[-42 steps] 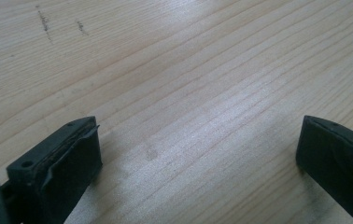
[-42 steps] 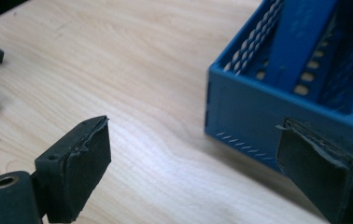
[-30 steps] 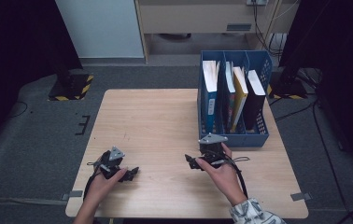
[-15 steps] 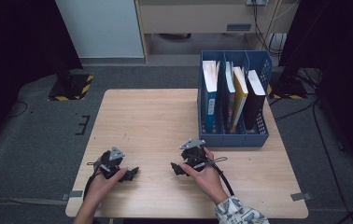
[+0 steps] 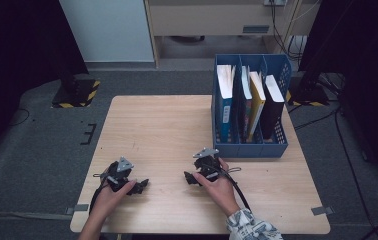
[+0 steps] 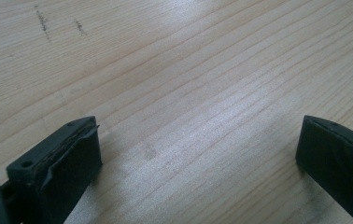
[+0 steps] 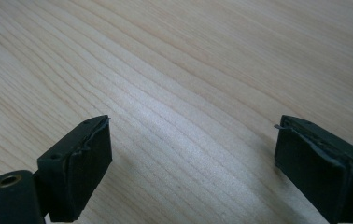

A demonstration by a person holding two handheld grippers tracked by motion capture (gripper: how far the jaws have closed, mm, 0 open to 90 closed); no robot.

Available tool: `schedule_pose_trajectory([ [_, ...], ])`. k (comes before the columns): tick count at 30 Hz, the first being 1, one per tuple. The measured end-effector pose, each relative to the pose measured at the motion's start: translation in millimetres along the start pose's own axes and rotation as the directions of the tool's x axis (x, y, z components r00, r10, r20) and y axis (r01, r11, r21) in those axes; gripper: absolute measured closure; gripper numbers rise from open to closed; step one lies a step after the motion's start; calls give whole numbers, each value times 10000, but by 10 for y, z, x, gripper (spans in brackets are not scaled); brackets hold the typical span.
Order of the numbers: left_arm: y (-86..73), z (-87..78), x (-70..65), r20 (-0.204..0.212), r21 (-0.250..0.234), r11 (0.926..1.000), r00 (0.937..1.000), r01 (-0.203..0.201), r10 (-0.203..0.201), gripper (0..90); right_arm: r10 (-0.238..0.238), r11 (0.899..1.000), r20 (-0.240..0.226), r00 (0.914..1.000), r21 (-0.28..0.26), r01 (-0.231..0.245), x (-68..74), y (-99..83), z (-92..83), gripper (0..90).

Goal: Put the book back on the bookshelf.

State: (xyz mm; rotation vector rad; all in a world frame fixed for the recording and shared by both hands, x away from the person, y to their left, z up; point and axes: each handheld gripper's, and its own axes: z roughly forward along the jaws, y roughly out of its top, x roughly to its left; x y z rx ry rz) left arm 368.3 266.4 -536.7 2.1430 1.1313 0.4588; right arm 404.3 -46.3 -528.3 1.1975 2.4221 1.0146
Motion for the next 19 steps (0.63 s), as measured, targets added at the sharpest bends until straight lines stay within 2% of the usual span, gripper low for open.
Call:
schedule_pose_trajectory([
  [4,0,0,0,1,-2,10000,10000,-1,1,0,-14,10000,329,9995,-51,16,9,-23,42,112],
  [8,-1,1,0,1,-10,10000,10000,-3,3,0,-157,9986,754,9970,-495,195,30,-68,84,101],
  [19,0,-2,5,27,28,10000,10000,-69,69,0,158,9988,1027,9946,-484,-108,56,-93,65,86],
])
